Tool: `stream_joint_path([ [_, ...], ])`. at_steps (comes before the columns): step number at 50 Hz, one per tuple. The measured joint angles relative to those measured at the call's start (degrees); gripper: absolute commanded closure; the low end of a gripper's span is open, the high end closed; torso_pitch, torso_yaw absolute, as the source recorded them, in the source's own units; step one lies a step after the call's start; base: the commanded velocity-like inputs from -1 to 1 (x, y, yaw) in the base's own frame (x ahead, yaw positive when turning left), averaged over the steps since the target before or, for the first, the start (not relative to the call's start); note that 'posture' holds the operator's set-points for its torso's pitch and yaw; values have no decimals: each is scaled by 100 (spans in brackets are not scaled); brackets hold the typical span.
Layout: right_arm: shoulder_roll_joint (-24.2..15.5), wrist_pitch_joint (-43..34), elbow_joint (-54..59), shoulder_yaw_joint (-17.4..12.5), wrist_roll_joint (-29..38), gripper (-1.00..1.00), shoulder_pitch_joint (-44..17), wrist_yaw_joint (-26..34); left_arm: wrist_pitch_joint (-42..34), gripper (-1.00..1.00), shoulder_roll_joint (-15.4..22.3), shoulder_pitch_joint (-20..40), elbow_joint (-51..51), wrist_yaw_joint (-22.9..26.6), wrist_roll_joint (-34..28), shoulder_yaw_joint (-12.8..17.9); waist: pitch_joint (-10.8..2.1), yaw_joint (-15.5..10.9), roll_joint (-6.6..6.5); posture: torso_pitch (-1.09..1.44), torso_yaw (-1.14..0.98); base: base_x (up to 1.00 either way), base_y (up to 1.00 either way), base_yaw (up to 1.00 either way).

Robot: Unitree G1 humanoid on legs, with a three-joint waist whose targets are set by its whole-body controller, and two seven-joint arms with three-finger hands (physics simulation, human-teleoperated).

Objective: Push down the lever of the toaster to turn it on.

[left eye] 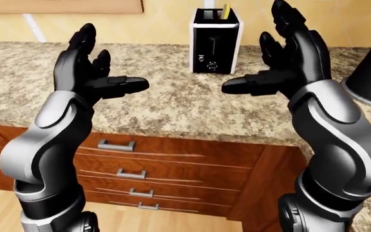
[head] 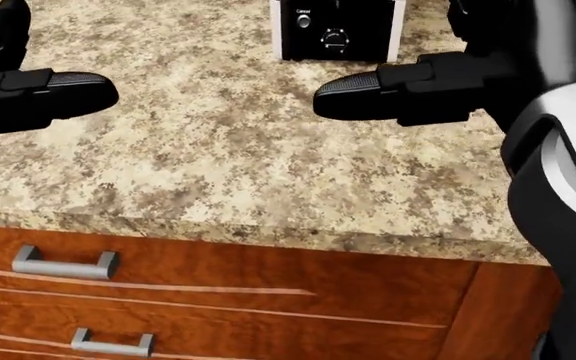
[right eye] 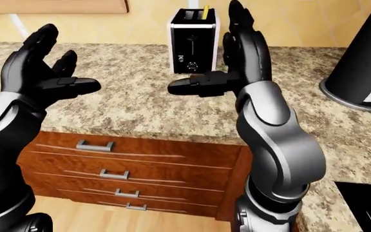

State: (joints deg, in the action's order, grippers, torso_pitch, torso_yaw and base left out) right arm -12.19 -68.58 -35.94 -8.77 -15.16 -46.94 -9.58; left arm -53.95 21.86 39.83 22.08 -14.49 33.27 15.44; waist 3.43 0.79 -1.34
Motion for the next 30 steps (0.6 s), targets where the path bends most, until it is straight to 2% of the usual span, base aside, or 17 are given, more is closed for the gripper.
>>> stream_joint_path([
  [2,17,63,-14,11,-17,-100,-13,-2,45,-100,9,28,34,-15,-12,26,-37,28,-148,0,0,11,0,0],
  [4,76,23,69,94,-50,-100,146,13,-15,-100,-8,-84,-33,-44,-7,39,75,-49,-38,0,0,43,0,0],
  [5,79,-36,125,142,-76,-100,183,31,-72,-100,-11,-138,-85,-63,-11,46,127,-74,-39,0,0,60,0,0],
  [7,61,-106,146,178,-114,-100,173,64,-169,-100,-2,-157,-124,-104,-21,59,137,-109,-16,0,0,62,0,0],
  [13,33,25,-13,118,-81,-100,35,57,-43,-100,47,-27,35,-101,2,97,-23,-243,316,0,0,56,0,0],
  [15,3,56,-23,93,-63,-100,7,50,-3,-100,36,24,71,-103,9,91,-148,-193,451,0,0,12,0,0],
  [16,-16,79,-28,56,-46,-100,17,43,17,-100,4,25,97,-99,20,62,-144,-170,381,0,0,0,0,0],
  [19,7,3,21,-31,11,-100,113,-15,-13,-100,-44,-63,42,-56,76,-71,32,-131,222,0,0,0,0,0],
  [22,34,-132,158,9,28,-100,225,-36,-132,-100,-87,-178,-133,-42,92,-133,173,-50,45,0,0,23,9,0],
  [23,39,-178,193,30,21,-100,249,-31,-173,-100,-86,-207,-187,-42,86,-143,164,-49,51,0,0,30,14,0],
  [26,15,-151,147,65,0,-100,157,3,-184,-100,-45,-137,-147,-58,52,-76,-35,-62,18,0,0,30,14,0],
  [27,-1,-94,89,79,1,-100,93,13,-144,-100,-20,-83,-75,-65,42,-30,-96,-75,-40,0,0,16,0,0],
  [28,-13,-27,23,89,1,-100,28,25,-89,-100,6,-29,16,-73,34,24,-154,-99,-181,0,0,0,0,0],
  [30,46,59,-63,138,-9,-100,57,49,31,-100,32,-41,106,-84,14,117,-110,-79,-164,0,0,0,0,0],
])
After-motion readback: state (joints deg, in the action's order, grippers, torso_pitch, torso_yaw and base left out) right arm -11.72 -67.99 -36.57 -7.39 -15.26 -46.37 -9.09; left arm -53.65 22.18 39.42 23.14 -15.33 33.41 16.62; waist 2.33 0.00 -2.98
